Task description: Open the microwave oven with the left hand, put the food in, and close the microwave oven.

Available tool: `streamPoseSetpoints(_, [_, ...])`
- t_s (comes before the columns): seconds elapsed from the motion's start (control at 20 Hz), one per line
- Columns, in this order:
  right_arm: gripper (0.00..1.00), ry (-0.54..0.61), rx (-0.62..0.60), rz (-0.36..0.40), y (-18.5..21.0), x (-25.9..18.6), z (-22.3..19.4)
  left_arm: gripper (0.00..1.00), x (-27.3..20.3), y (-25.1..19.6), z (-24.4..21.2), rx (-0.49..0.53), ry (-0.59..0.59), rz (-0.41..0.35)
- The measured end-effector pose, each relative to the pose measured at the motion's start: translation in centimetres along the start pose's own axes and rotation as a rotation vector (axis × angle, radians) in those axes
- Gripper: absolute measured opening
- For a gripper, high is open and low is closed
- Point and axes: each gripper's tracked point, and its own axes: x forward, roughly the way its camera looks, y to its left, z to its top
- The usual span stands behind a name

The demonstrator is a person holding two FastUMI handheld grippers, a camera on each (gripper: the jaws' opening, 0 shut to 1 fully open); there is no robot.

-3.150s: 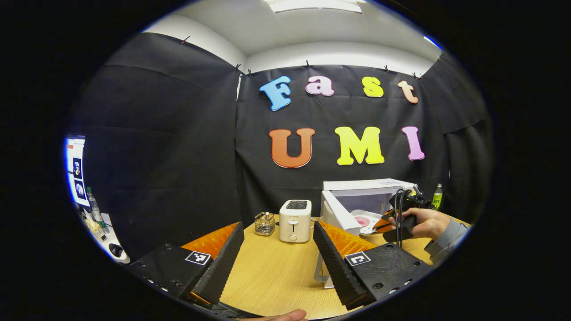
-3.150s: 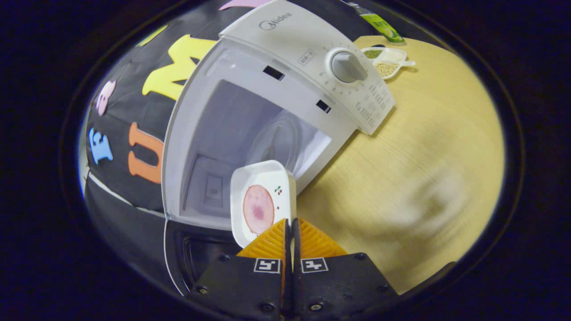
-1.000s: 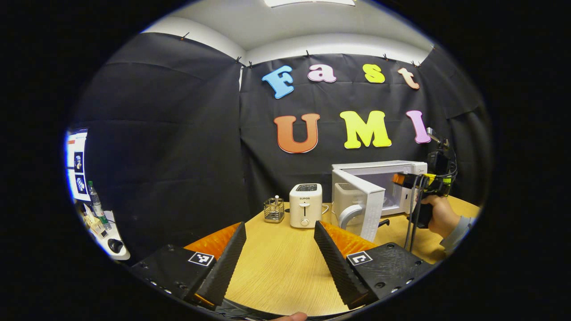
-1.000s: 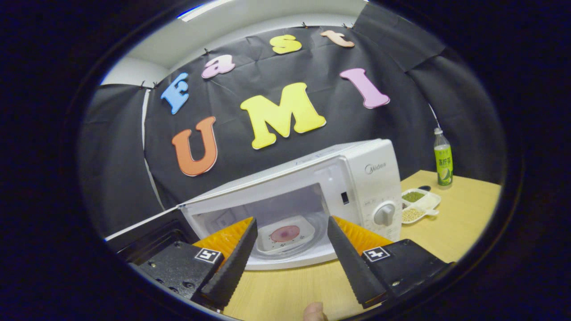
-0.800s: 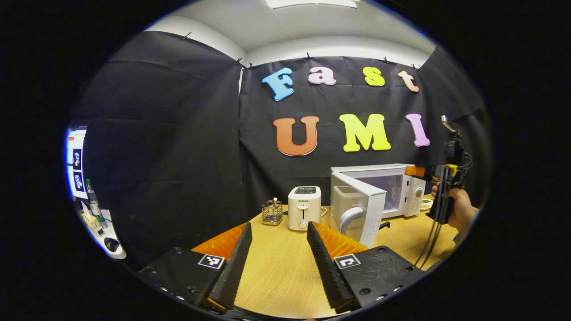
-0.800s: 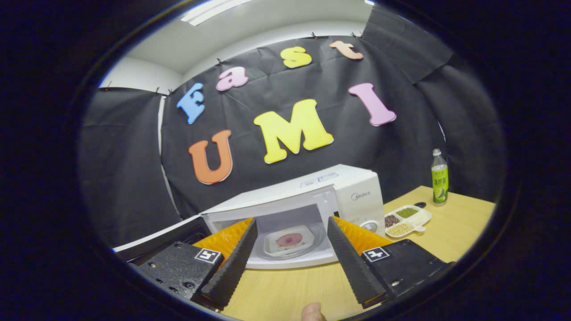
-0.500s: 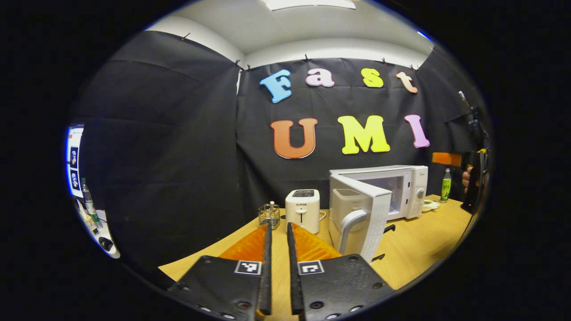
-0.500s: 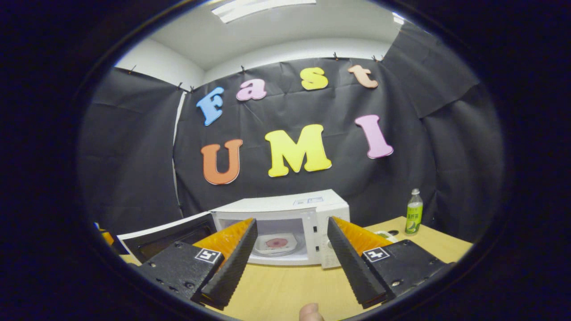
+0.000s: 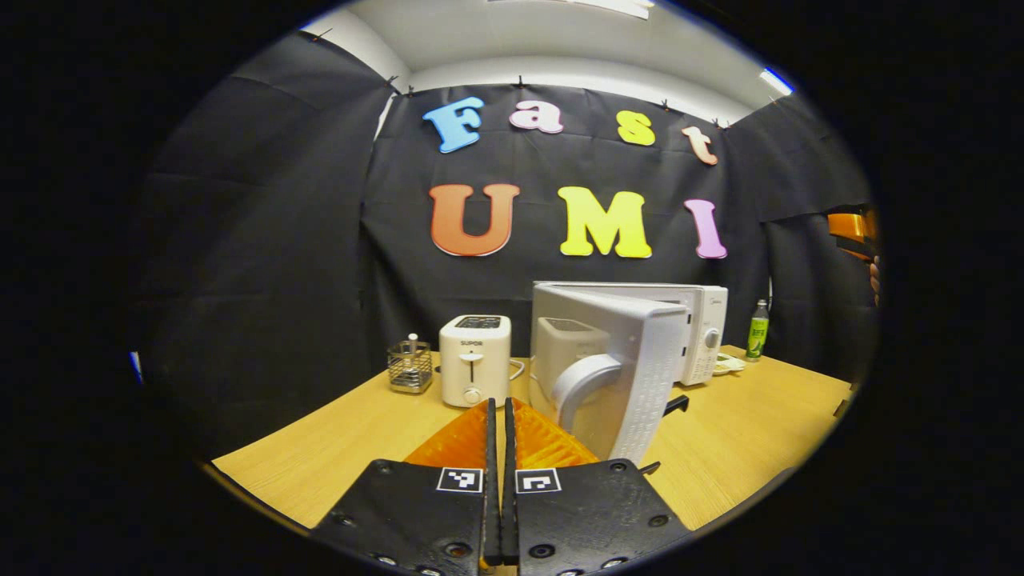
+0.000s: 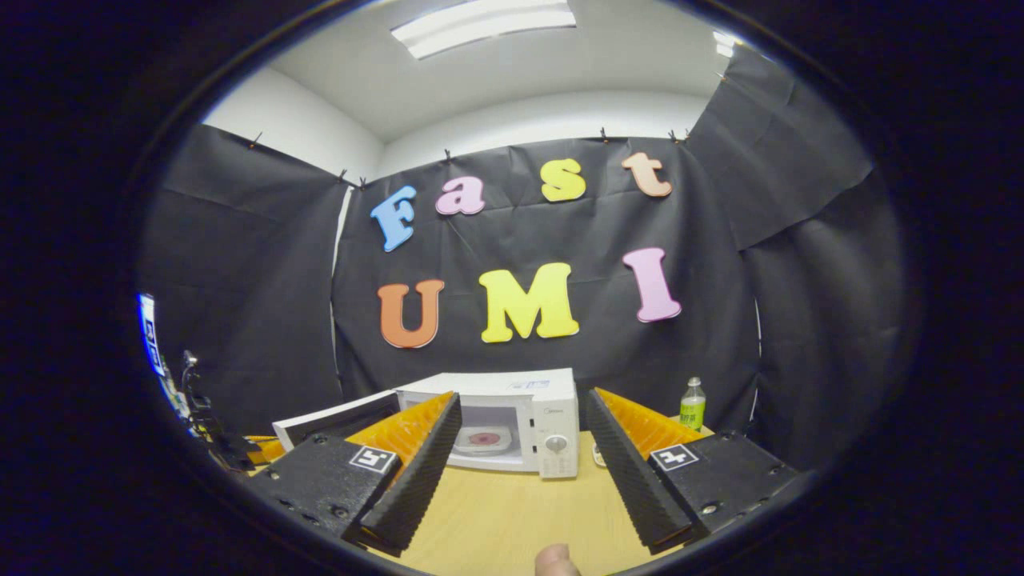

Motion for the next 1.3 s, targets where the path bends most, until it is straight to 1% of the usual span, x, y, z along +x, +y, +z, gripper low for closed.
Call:
streamPoseSetpoints(0.05, [1.0, -0.005, 0.005, 0.014, -0.1, -1.2, 0.7, 0.01, 0.3, -0.3, -0.4, 0.006, 0.009, -0.01])
streamPoseSetpoints(0.2, [1.0, -0.037, 0.011, 0.015, -1.2, -3.6, 2.3, 0.0, 0.9, -3.1, -0.5, -0.043, 0.015, -0.097])
streamPoseSetpoints(0.4, [1.0, -0.071, -0.002, 0.004, -2.3, -5.2, 3.1, 0.0, 2.3, -6.1, -1.1, -0.032, 0.029, -0.142])
streamPoseSetpoints(0.65, [1.0, -0.08, -0.015, 0.014, -3.0, -6.7, 3.5, 0.0, 4.6, -12.0, -0.5, -0.071, 0.02, -0.263])
streamPoseSetpoints(0.75, [1.0, -0.079, -0.018, -0.003, -4.0, -6.9, 3.3, 0.0, 5.7, -14.4, -0.8, -0.101, 0.03, -0.316])
streamPoseSetpoints(0.85, [1.0, -0.084, -0.025, -0.028, -5.1, -7.0, 3.1, 0.0, 7.0, -16.6, -1.3, -0.111, 0.044, -0.371])
streamPoseSetpoints(0.9, [1.0, -0.086, -0.026, -0.041, -5.7, -7.0, 3.2, 0.0, 7.9, -17.2, -1.1, -0.125, 0.042, -0.389])
streamPoseSetpoints(0.95, [1.0, -0.085, -0.025, -0.049, -6.1, -7.0, 3.0, 0.0, 8.7, -18.2, -1.5, -0.138, 0.063, -0.416])
streamPoseSetpoints(1.1, [1.0, -0.071, -0.023, -0.056, -7.1, -6.9, 2.3, 0.0, 11.2, -20.1, -1.5, -0.122, 0.07, -0.442])
streamPoseSetpoints(1.2, [1.0, -0.06, -0.019, -0.08, -8.4, -6.7, 1.7, 0.0, 12.8, -21.0, -2.0, -0.099, 0.088, -0.439])
streamPoseSetpoints(1.3, [1.0, -0.056, -0.013, -0.096, -9.0, -6.4, 1.5, 0.0, 14.0, -22.5, -2.0, -0.103, 0.09, -0.435])
